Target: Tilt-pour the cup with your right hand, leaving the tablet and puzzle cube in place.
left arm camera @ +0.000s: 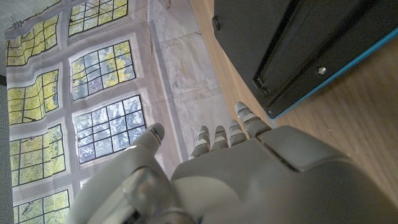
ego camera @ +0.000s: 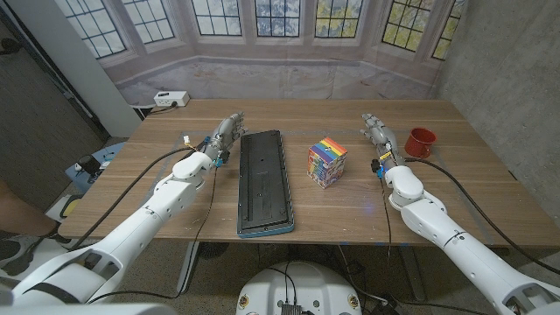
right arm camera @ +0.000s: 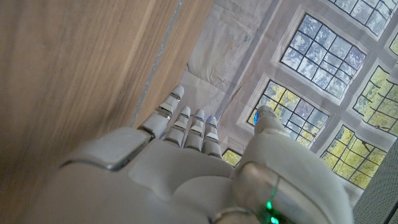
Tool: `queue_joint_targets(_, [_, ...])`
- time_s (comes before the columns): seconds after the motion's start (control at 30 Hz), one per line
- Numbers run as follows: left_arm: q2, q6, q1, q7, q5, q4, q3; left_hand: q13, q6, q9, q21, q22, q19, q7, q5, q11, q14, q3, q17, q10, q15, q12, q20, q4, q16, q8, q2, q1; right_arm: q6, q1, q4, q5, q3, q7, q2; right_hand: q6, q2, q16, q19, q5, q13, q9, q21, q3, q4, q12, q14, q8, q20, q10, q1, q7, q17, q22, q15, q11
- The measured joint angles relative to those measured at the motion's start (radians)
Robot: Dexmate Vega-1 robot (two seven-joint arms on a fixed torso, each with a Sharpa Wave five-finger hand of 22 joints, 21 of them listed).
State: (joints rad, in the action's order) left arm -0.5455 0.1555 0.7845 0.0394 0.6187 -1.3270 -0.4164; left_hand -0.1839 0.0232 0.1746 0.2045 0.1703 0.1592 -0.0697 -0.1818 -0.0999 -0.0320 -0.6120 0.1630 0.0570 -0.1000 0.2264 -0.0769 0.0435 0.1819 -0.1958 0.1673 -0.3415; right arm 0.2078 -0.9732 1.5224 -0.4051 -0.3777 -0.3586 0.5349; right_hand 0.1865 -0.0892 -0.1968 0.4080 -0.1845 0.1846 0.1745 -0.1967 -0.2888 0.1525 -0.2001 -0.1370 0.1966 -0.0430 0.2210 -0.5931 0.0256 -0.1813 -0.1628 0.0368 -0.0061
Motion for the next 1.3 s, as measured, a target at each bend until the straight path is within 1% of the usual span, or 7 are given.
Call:
queue_joint_targets(0.27, [-0.002, 0.002, 0.014, -0.006, -0.004, -0.017, -0.001, 0.000, 0.000, 0.000, 0.000, 0.000, 0.000, 0.000, 0.000, 0.005, 0.000, -0.005, 0.000, -0.005, 0.000, 0.000, 0.000, -0.010, 0.000, 0.000, 0.000, -0.008, -0.040, -0.025, 0.048, 0.055, 0.006, -0.070, 0.011, 0.036, 0.024, -0.008, 0.038, 0.000, 0.000, 0.000, 0.000, -0.008, 0.022, 0.000, -0.038, 0.007, -0.003, 0.040, -0.051, 0.007, 0.000, 0.000, 0.003, 0.006])
queue_joint_targets(0.37, [-0.004, 0.004, 0.020, -0.011, -0.007, -0.025, -0.001, 0.000, 0.004, 0.000, 0.000, 0.000, 0.000, 0.004, 0.000, 0.005, 0.000, -0.003, 0.000, -0.005, 0.000, 0.000, 0.000, -0.017, 0.000, 0.004, 0.003, -0.011, -0.052, -0.038, 0.071, 0.068, 0.010, -0.089, 0.017, 0.041, 0.029, -0.008, 0.051, 0.000, 0.000, 0.005, 0.000, -0.008, 0.022, -0.007, -0.046, 0.007, -0.005, 0.052, -0.064, 0.012, 0.000, 0.000, 0.001, 0.005])
queue_joint_targets(0.73, [-0.012, 0.013, 0.043, -0.035, -0.020, -0.059, 0.000, 0.000, 0.004, 0.000, 0.000, 0.000, 0.005, 0.004, -0.007, 0.005, 0.007, -0.009, 0.000, -0.012, -0.004, 0.000, 0.005, -0.027, 0.000, 0.004, 0.001, -0.017, -0.112, -0.084, 0.142, 0.120, 0.028, -0.174, 0.026, 0.100, 0.056, -0.015, 0.099, 0.004, 0.000, 0.005, 0.000, -0.012, 0.026, -0.011, -0.097, 0.018, -0.007, 0.106, -0.131, -0.007, 0.000, 0.000, 0.003, -0.012])
queue_joint_targets(0.77, [-0.013, 0.022, 0.045, -0.042, -0.026, -0.064, 0.001, 0.000, 0.004, 0.000, 0.000, 0.000, 0.005, 0.004, -0.007, 0.005, 0.009, -0.009, 0.000, -0.012, -0.002, 0.000, 0.005, -0.031, 0.000, 0.004, 0.002, -0.018, -0.125, -0.097, 0.164, 0.131, 0.033, -0.191, 0.028, 0.103, 0.057, -0.015, 0.104, 0.004, 0.000, 0.005, 0.000, -0.012, 0.026, -0.011, -0.101, 0.018, -0.005, 0.110, -0.139, -0.008, 0.000, 0.000, 0.002, -0.011])
queue_joint_targets(0.93, [-0.015, 0.027, 0.050, -0.044, -0.029, -0.076, 0.004, 0.000, 0.004, 0.000, 0.000, 0.000, 0.005, 0.004, -0.007, 0.009, 0.011, -0.013, 0.000, -0.016, 0.000, 0.000, 0.005, -0.037, 0.000, 0.004, 0.001, -0.028, -0.160, -0.104, 0.174, 0.159, 0.036, -0.237, 0.028, 0.133, 0.067, -0.022, 0.121, 0.004, 0.000, 0.005, 0.000, -0.012, 0.026, -0.011, -0.122, 0.018, -0.007, 0.140, -0.159, -0.013, 0.000, 0.000, 0.001, -0.011])
queue_joint_targets(1.0, [-0.016, 0.037, 0.051, -0.049, -0.035, -0.078, 0.005, 0.000, 0.004, 0.000, 0.000, 0.000, 0.010, 0.004, -0.007, 0.009, 0.011, -0.014, 0.000, -0.016, 0.000, 0.000, 0.001, -0.038, 0.000, 0.004, 0.002, -0.029, -0.174, -0.127, 0.211, 0.169, 0.046, -0.252, 0.028, 0.147, 0.076, -0.022, 0.125, 0.004, 0.000, 0.005, 0.000, -0.012, 0.026, -0.019, -0.131, 0.023, -0.008, 0.152, -0.168, -0.011, 0.000, 0.000, 0.005, -0.010])
queue_joint_targets(1.3, [-0.024, 0.045, 0.060, -0.058, -0.041, -0.105, 0.010, 0.000, 0.004, 0.000, 0.000, 0.000, 0.011, 0.004, -0.007, 0.008, 0.016, -0.018, 0.000, -0.022, 0.005, 0.000, 0.000, -0.051, 0.000, 0.004, 0.003, -0.037, -0.229, -0.145, 0.239, 0.209, 0.055, -0.310, 0.027, 0.205, 0.082, -0.030, 0.160, 0.004, 0.000, 0.005, 0.000, -0.012, 0.025, -0.022, -0.179, 0.034, -0.010, 0.203, -0.198, -0.020, -0.003, 0.000, 0.004, -0.015])
